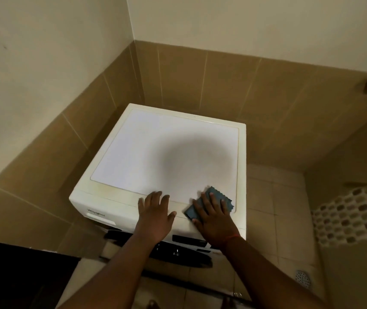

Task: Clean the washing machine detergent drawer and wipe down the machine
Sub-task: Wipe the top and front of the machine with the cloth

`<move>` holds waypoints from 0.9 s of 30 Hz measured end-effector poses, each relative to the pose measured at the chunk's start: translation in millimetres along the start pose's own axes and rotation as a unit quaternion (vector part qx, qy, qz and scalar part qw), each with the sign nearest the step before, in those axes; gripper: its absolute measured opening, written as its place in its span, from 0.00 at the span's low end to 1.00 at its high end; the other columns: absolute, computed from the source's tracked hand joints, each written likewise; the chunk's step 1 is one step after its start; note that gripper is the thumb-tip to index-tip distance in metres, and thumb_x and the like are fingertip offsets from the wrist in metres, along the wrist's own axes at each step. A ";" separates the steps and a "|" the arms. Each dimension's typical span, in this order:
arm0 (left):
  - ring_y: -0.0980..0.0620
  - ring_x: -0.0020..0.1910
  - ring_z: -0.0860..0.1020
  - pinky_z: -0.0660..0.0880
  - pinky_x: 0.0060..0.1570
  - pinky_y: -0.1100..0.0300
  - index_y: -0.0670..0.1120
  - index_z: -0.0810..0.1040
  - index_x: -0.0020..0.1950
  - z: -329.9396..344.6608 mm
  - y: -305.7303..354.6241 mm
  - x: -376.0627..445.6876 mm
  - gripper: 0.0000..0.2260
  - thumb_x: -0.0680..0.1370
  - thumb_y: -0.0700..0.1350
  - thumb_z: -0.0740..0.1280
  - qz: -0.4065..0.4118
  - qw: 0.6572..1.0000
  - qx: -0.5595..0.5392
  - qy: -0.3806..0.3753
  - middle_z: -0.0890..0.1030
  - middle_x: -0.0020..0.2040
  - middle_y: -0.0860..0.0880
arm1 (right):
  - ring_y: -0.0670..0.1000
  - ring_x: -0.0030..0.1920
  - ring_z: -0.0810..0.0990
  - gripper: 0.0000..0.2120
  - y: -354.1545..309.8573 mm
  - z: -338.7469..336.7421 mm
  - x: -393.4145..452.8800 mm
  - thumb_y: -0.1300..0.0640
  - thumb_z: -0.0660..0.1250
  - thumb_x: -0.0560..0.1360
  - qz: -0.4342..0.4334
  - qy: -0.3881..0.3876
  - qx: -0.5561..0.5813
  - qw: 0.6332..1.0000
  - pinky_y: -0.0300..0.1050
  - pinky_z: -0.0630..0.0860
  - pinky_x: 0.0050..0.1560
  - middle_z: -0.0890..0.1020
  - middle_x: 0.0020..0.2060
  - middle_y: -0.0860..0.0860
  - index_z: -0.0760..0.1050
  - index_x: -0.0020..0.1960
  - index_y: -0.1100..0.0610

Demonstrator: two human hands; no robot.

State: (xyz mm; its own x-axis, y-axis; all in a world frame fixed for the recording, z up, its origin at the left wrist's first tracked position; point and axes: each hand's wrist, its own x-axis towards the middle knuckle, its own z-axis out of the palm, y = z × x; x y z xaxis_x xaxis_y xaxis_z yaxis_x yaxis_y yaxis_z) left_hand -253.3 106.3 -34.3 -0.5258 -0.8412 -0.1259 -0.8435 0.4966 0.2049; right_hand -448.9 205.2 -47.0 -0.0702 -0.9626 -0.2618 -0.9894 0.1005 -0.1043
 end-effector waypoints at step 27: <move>0.43 0.79 0.47 0.45 0.74 0.36 0.51 0.50 0.80 17.9 115.6 -77.3 0.32 0.80 0.64 0.52 -0.257 0.964 -0.056 0.028 0.50 0.80 0.44 | 0.61 0.78 0.50 0.33 54.5 3.3 -2.2 0.41 0.38 0.76 -0.194 -0.021 -0.048 0.980 0.62 0.46 0.75 0.54 0.79 0.55 0.55 0.79 0.48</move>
State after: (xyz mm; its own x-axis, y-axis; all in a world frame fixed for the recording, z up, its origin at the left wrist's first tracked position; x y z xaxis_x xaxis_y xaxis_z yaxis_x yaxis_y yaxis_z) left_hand -312.1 232.6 -18.2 -0.0329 -0.9818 -0.1869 -0.9722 -0.0120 0.2339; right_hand -502.2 213.6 -55.3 0.3169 -0.9120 -0.2605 -0.9481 -0.2968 -0.1142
